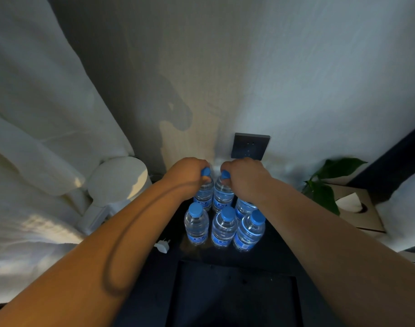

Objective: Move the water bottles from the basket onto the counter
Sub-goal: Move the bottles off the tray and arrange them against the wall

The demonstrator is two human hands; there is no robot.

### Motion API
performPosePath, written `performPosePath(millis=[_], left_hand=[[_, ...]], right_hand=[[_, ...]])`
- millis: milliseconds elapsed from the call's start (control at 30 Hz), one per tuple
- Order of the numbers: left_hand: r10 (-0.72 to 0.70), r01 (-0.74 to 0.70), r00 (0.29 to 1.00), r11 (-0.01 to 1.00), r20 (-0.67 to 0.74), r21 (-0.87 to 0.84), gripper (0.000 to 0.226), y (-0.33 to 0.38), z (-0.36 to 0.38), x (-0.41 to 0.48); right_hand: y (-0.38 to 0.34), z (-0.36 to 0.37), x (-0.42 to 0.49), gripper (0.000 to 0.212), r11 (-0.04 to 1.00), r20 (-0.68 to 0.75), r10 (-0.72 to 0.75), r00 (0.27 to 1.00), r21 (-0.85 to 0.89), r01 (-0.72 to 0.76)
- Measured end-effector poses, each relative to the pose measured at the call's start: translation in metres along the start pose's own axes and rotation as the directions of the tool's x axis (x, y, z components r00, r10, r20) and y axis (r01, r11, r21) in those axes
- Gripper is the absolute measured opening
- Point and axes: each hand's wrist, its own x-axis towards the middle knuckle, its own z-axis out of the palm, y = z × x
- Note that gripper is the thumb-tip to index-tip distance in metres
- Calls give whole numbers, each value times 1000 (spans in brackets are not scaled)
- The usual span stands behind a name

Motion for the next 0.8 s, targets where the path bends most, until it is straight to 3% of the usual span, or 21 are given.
performPosePath(millis=[400,567,800], left_hand=[[-14,14,1000,1000,9,-2,23,-1,0,2],[-7,7,1000,999,14,48,21,-3,2,2],[-32,43,998,965,-45,260,30,3,3,2]], right_hand=[[1,-1,-1,19,1000,3,15,1000,15,-15],[3,3,-3,27,1000,-14,23,1000,-1,-23],[7,3,-20,53,989,-50,136,989,62,-133]])
